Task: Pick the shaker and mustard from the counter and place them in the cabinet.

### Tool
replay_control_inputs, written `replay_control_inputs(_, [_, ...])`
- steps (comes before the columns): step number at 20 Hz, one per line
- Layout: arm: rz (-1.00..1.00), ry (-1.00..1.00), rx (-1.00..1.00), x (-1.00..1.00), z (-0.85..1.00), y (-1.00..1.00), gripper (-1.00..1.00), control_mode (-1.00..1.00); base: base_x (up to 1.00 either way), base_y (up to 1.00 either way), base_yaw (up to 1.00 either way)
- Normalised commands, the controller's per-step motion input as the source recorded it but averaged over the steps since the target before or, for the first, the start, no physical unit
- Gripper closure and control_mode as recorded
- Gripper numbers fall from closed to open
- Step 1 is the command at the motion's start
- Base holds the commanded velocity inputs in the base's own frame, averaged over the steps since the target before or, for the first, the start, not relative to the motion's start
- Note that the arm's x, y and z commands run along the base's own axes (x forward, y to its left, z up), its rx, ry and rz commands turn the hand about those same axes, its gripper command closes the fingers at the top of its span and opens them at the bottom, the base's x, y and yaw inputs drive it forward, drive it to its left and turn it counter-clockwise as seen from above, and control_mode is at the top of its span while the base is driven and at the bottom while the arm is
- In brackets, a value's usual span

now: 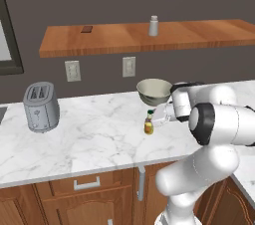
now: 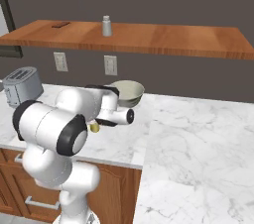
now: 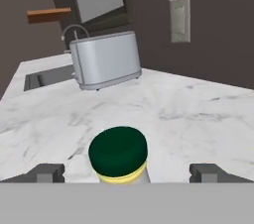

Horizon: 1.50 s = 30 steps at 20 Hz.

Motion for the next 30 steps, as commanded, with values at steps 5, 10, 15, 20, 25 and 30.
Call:
replay_control_inputs(5, [-0.05, 0.0, 0.0, 0.07, 0.0, 0.09, 1.0, -1.0, 0.0, 0.0, 0.0])
replay_control_inputs(10, [-0.04, 0.0, 0.0, 0.0, 0.03, 0.04, 1.0, -1.0, 0.0, 0.0, 0.0])
replay_control_inputs(15, [-0.12, -0.08, 0.04, -0.25, 0.7, -0.06, 1.0, -1.0, 0.0, 0.0, 0.0])
replay_control_inputs(20, [-0.14, -0.04, 0.01, -0.29, 1.0, -0.12, 1.0, -1.0, 0.0, 0.0, 0.0])
replay_control_inputs(25, [-0.18, 0.0, 0.0, -0.38, 1.0, -0.37, 1.0, -1.0, 0.0, 0.0, 0.0])
replay_control_inputs(30, [-0.22, 0.02, 0.01, -0.38, 1.0, -0.51, 1.0, -1.0, 0.0, 0.0, 0.0])
